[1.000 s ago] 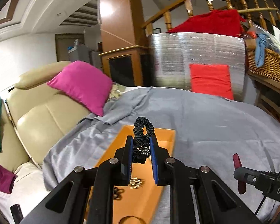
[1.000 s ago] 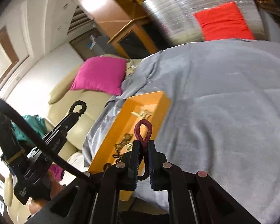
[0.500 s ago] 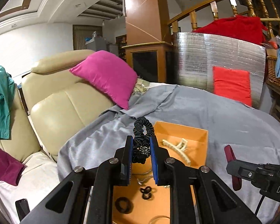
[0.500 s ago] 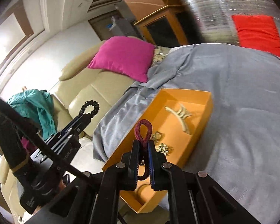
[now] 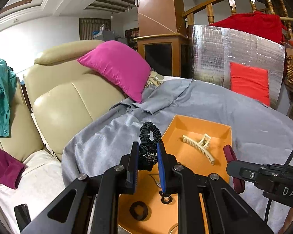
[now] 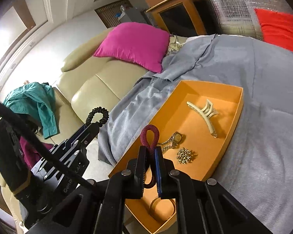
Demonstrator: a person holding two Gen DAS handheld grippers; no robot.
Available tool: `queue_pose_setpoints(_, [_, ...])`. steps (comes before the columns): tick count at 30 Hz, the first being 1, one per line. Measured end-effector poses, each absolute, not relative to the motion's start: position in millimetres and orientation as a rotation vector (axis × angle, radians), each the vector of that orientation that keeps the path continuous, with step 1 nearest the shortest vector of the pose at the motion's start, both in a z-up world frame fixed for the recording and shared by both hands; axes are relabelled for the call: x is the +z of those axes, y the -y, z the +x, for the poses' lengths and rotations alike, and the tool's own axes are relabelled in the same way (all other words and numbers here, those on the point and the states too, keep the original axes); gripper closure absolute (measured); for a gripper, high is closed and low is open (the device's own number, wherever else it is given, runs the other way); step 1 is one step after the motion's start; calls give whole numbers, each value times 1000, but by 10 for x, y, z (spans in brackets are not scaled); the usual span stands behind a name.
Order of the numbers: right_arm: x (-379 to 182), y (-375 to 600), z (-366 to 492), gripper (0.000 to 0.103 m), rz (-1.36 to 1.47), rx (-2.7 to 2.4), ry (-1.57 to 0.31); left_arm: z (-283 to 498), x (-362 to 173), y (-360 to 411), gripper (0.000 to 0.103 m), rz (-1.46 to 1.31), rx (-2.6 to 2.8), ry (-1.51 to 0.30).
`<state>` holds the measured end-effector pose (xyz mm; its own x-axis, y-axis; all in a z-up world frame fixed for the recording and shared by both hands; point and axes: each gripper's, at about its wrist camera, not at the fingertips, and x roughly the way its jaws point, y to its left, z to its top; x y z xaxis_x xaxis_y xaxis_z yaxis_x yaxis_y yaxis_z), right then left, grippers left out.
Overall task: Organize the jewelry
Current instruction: 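Carry the scrunchie with the left gripper while the right carries the red tie to the box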
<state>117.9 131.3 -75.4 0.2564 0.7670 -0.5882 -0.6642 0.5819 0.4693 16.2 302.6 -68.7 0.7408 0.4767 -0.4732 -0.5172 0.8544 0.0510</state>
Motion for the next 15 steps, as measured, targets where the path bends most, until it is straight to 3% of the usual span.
queue_pose_setpoints(15, [-1097, -1473, 1455, 93, 130, 964, -961, 351, -1119, -3033, 85, -118, 457, -621])
